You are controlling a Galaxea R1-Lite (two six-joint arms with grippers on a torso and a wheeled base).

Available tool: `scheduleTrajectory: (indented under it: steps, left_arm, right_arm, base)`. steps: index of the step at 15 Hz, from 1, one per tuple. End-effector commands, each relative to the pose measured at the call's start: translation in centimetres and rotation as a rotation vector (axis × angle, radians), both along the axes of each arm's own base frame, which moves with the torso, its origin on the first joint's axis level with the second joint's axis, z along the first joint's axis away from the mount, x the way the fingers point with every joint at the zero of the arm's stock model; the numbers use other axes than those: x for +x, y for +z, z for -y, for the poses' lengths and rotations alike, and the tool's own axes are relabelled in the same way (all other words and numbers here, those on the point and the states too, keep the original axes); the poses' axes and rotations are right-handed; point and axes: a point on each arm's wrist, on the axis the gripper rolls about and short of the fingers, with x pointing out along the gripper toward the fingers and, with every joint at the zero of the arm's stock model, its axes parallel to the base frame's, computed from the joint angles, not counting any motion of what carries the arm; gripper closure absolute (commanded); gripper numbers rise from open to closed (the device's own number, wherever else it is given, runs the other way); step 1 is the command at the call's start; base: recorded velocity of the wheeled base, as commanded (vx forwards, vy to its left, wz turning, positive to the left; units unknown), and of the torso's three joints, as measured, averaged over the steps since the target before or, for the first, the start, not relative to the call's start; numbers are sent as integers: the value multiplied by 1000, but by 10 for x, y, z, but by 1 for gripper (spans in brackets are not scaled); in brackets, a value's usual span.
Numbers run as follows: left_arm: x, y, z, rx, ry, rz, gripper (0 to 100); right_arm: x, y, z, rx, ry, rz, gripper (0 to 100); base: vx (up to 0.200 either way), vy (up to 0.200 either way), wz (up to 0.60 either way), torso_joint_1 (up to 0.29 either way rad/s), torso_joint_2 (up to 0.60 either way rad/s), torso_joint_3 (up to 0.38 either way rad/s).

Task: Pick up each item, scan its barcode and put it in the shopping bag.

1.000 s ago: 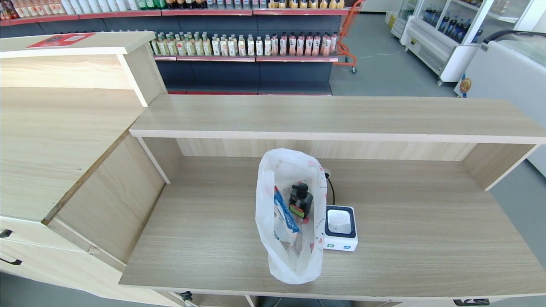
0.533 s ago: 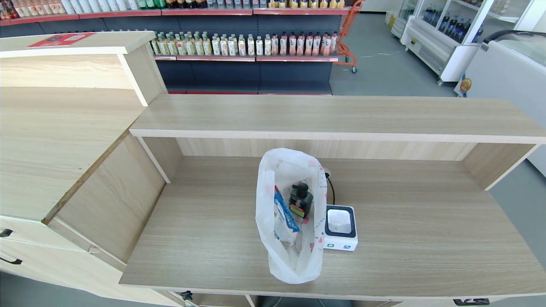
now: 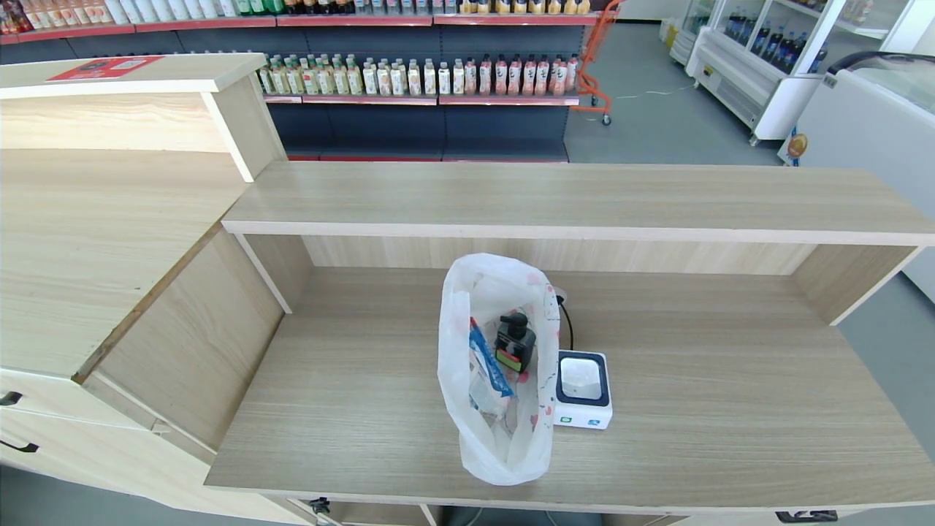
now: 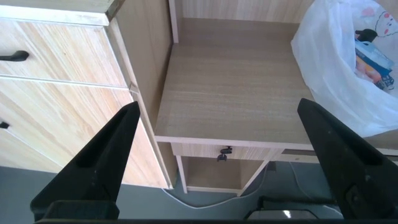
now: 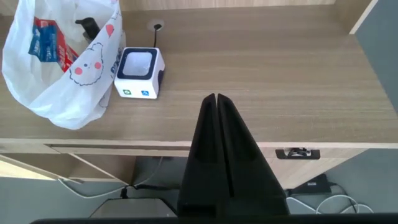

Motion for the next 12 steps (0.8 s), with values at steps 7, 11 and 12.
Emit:
scheduleTrajectory:
  steps: [7,11,12]
  left_arm:
    - [0,0,0,10,0,1,0]
    - [0,0,0,9,0,1,0]
    - [0,0,0,6,0,1,0]
  right_arm:
    - [0,0,0,0,0,-6,100]
    - [0,0,0,0,0,-6,100]
    - [0,0,0,0,0,-6,100]
  base:
    - [0,-171,0,3,2,4]
    - [0,-200,0,2,1,2]
    - [0,0,0,0,0,0]
